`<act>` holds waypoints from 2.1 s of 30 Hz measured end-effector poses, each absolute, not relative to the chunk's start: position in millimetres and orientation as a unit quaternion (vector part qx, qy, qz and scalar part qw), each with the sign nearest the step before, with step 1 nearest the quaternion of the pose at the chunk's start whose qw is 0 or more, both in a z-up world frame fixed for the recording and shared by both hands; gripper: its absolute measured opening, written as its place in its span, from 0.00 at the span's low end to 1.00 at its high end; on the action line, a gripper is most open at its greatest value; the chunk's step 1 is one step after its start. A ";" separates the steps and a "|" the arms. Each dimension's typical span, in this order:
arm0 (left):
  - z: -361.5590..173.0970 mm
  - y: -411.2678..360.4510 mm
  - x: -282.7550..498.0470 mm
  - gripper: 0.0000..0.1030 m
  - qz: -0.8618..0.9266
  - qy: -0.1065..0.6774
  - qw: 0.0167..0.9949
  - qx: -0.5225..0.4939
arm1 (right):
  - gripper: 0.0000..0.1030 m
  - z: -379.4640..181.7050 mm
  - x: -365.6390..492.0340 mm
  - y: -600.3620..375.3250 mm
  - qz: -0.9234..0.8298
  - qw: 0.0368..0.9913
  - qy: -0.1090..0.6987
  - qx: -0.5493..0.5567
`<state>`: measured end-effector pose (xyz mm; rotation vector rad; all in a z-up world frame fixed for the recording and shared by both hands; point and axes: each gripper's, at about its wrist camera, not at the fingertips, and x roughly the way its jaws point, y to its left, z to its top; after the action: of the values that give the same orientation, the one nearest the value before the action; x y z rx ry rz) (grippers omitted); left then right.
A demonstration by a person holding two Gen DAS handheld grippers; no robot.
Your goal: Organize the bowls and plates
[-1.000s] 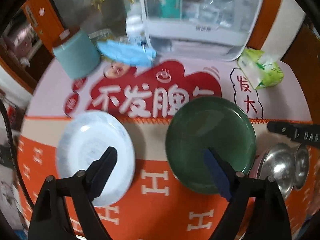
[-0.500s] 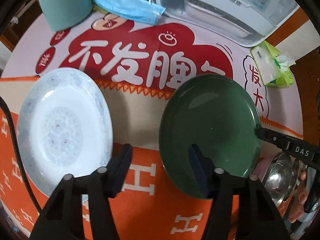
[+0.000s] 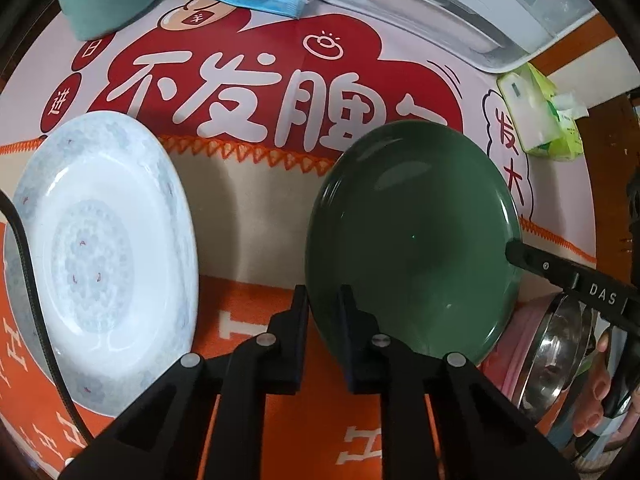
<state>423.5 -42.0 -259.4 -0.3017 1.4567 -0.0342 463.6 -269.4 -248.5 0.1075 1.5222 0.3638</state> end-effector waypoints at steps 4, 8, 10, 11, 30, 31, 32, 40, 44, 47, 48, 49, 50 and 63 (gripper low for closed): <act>-259.5 -40.7 423.5 0.11 -0.020 0.663 0.735 -0.140 | 0.05 -248.4 463.3 -268.5 0.165 0.709 0.684 0.049; -257.5 -40.4 422.9 0.10 -0.022 0.657 0.742 -0.131 | 0.05 -247.1 461.3 -268.9 0.165 0.713 0.679 0.053; -253.6 -39.7 421.8 0.09 -0.023 0.652 0.747 -0.129 | 0.05 -245.0 460.0 -269.8 0.166 0.715 0.677 0.055; -251.7 -39.4 421.6 0.09 -0.023 0.650 0.748 -0.128 | 0.05 -244.1 459.6 -270.3 0.167 0.715 0.677 0.058; -175.5 -4.3 382.5 0.08 -0.014 0.621 0.773 -0.124 | 0.05 -185.9 428.8 -244.7 0.188 0.731 0.651 0.081; -169.2 -1.1 376.2 0.08 -0.014 0.621 0.774 -0.125 | 0.05 -180.9 423.3 -242.9 0.188 0.732 0.650 0.082; -164.3 1.7 370.5 0.08 -0.014 0.620 0.774 -0.125 | 0.05 -177.1 418.5 -240.9 0.189 0.732 0.649 0.083; -126.7 19.5 314.4 0.09 -0.035 0.611 0.782 -0.112 | 0.04 -135.6 357.8 -227.9 0.191 0.739 0.640 0.088; -109.5 35.5 275.8 0.09 -0.048 0.610 0.785 -0.101 | 0.04 -116.6 317.7 -216.5 0.190 0.743 0.635 0.090; -101.5 50.3 245.5 0.09 -0.055 0.612 0.784 -0.091 | 0.04 -108.3 285.8 -205.5 0.190 0.744 0.634 0.093; -99.1 54.9 235.3 0.09 -0.057 0.612 0.784 -0.088 | 0.04 -106.3 274.5 -200.7 0.189 0.746 0.632 0.092; -96.8 61.5 223.3 0.09 -0.059 0.612 0.784 -0.086 | 0.04 -105.1 262.5 -195.9 0.188 0.746 0.632 0.092; -95.7 65.4 216.3 0.09 -0.061 0.612 0.784 -0.083 | 0.04 -103.9 252.1 -191.6 0.187 0.746 0.632 0.093; -102.5 134.6 116.6 0.09 -0.066 0.601 0.795 -0.049 | 0.04 -108.9 133.7 -129.5 0.187 0.756 0.618 0.104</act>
<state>116.6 134.6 -102.5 -0.1052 1.2920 -0.1418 133.7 -129.5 -108.9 0.2278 1.3485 0.4079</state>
